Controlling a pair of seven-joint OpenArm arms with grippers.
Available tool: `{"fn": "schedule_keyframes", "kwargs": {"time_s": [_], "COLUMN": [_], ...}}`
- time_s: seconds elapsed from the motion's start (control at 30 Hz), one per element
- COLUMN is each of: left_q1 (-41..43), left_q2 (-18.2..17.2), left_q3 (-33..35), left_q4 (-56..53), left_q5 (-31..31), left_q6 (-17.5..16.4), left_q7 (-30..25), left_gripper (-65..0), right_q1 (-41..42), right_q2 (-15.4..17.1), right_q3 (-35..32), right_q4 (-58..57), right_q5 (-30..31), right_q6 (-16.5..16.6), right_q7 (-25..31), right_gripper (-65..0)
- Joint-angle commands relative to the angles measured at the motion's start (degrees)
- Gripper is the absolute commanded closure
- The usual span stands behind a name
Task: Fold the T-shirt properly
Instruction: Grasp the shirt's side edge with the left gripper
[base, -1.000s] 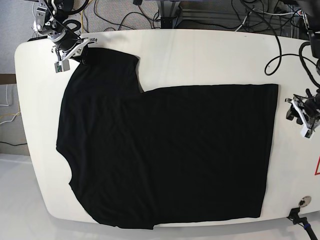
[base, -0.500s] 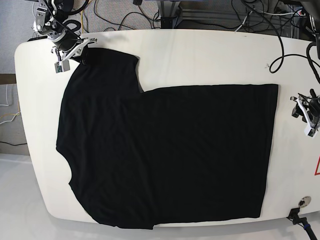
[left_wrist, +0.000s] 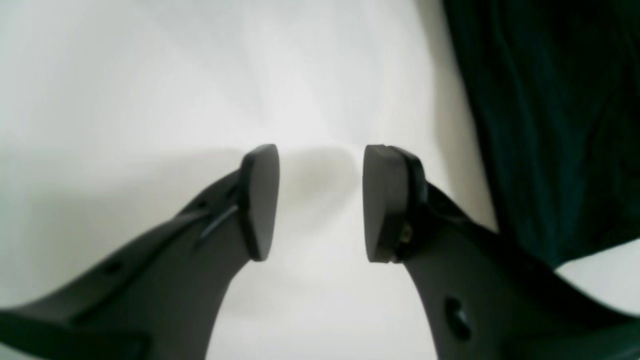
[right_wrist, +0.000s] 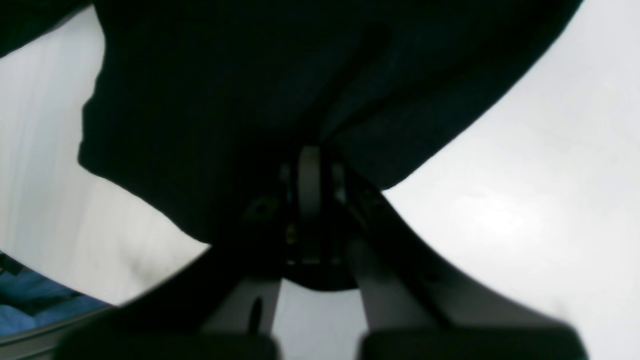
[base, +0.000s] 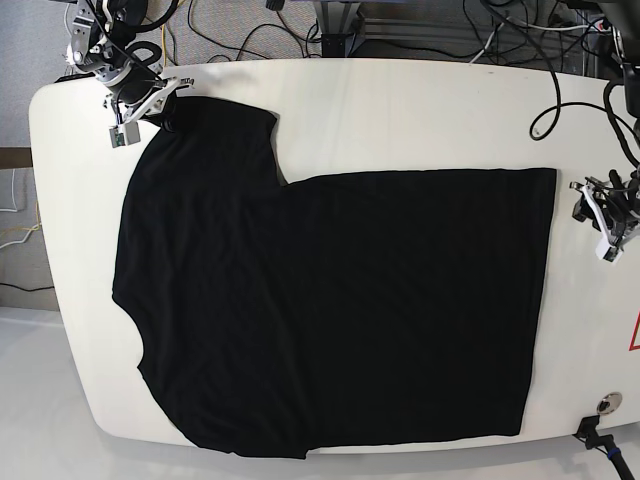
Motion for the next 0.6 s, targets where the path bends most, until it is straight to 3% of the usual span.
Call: {"fn": "schedule_keyframes", "kwargs": {"time_s": [0.0,0.2,0.47,0.57], "left_q1": [-1.2,-1.8,-2.4,-3.3], "left_q2": [-1.7,-1.6,-1.7,-1.4], "left_q3": [-0.3,-0.3,0.0,0.0], "left_q4": [0.7,1.1,0.7,0.9], "left_q5": [-0.7,-0.6,-1.2,-2.2], "left_q6": [0.0,0.4,1.0,0.9], "left_q7": [-0.4,0.6,0.6,1.0], "left_gripper": [-23.4,-25.5,-33.8,-32.0], "right_q1": [-0.3,-0.1,0.0,0.0], "right_q2": [0.6,0.5,0.6,0.4], "right_q3": [0.2,0.3,0.4,0.4], "right_q4": [0.3,0.5,0.2,0.4], "right_q5": [-0.8,-0.7,-0.6,-1.0], "right_q6": [0.0,-0.2,0.0,0.0], "right_q7": [-1.1,-1.2,-1.4,-1.4], "right_gripper": [0.0,0.0,0.0,0.0]}}
